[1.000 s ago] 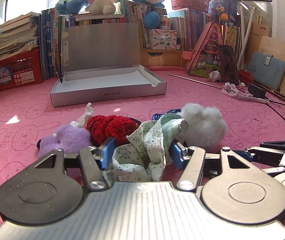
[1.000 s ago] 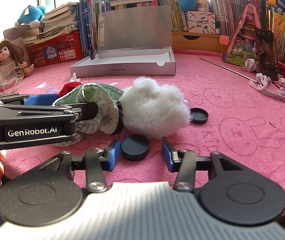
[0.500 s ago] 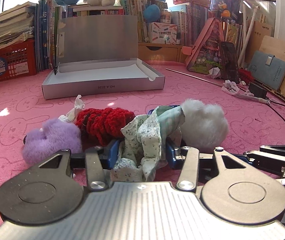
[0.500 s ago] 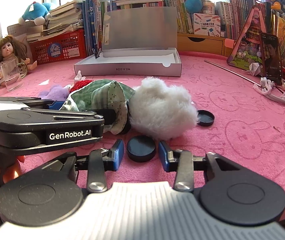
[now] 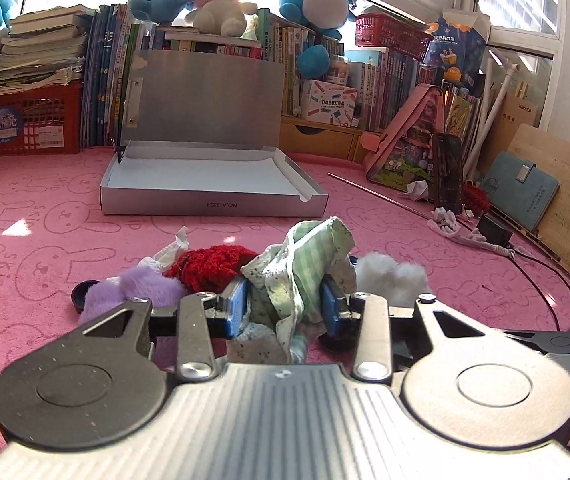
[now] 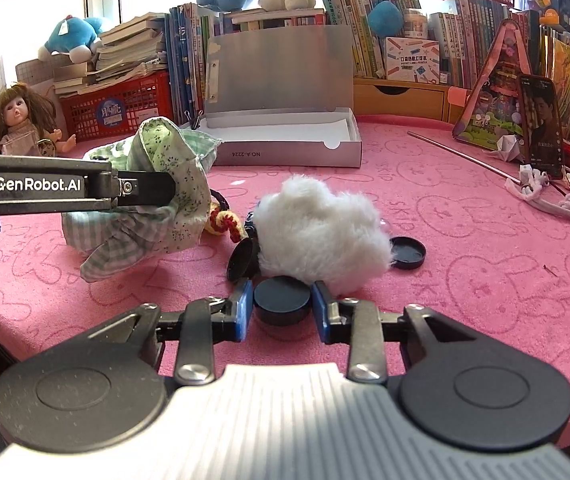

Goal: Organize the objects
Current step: 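Lift the green gingham cloth up from the pile with the left gripper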

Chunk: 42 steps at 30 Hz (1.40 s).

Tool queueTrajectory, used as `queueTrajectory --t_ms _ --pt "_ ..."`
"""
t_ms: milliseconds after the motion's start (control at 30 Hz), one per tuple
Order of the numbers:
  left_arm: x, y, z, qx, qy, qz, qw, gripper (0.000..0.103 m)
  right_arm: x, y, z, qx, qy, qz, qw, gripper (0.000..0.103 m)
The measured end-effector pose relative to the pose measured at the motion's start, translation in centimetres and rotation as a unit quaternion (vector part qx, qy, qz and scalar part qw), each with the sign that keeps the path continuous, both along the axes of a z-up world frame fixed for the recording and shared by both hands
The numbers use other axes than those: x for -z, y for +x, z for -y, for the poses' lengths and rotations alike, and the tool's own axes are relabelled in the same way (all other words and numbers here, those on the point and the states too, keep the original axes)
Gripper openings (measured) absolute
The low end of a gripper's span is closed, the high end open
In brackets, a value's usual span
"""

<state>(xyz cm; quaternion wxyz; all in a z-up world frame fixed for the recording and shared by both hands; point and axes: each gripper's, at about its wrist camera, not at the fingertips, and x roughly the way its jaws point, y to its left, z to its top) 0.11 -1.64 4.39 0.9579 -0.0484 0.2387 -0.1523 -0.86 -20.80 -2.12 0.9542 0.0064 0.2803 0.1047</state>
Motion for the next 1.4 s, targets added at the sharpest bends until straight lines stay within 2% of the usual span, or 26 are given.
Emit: queueTrajectory --t_ms 67,167,200,333,433,500,633,667,700,767,800,1000,1167,1400 --pt "0.7 0.0 0.7 0.006 0.025 -0.011 0.9996 0.045 0.2 0.0 0.0 0.003 0.002 -0.004 1.0 0.037" --pt "1.9 -0.5 1.5 0.022 0.043 -0.028 0.9984 0.051 0.3 0.0 0.1 0.007 0.001 -0.007 1.0 0.037" --pt "2.0 -0.7 1.6 0.026 0.047 -0.027 0.9982 0.055 0.3 0.0 0.2 0.008 0.001 -0.007 1.0 0.037" --pt "2.5 -1.6 2.2 0.036 0.076 -0.013 0.9964 0.059 0.3 -0.1 0.6 0.014 0.001 -0.007 1.0 0.037" --pt "2.7 -1.7 2.2 0.042 0.073 -0.019 0.9962 0.061 0.3 -0.1 0.8 0.018 0.002 -0.009 1.0 0.037" --pt "3.1 -1.7 2.3 0.041 0.074 -0.025 0.9961 0.066 0.4 -0.1 0.8 0.02 0.002 -0.01 1.0 0.037" --pt "3.7 -1.0 2.4 0.031 0.07 -0.032 0.9965 0.067 0.5 -0.2 1.0 0.024 0.002 -0.014 1.0 0.037" --pt "3.8 -0.8 2.4 0.029 0.068 -0.034 0.9967 0.065 0.5 -0.2 1.0 0.024 0.002 -0.014 1.0 0.037" --pt "3.8 -0.8 2.4 0.031 0.065 -0.035 0.9968 0.054 0.5 -0.3 1.1 0.025 0.001 -0.013 1.0 0.037" --pt "3.4 -1.1 2.6 0.042 0.067 -0.031 0.9964 0.042 0.4 -0.5 1.2 0.023 -0.004 -0.012 1.0 0.037" --pt "3.1 -1.3 2.5 0.049 0.065 -0.027 0.9963 0.041 0.3 -0.7 1.3 0.023 -0.006 -0.009 1.0 0.037" --pt "1.8 -2.0 2.0 0.055 0.041 -0.021 0.9974 0.037 -0.3 -1.2 1.8 0.031 -0.012 0.004 0.999 0.037" --pt "0.0 -2.1 1.1 0.047 0.011 0.002 0.9988 0.037 -1.0 -1.3 2.3 0.04 -0.01 0.016 0.999 0.037" --pt "-1.3 -2.0 0.4 0.029 0.012 0.023 0.9992 0.037 -0.4 -1.2 2.6 0.044 -0.018 0.001 0.999 0.037"
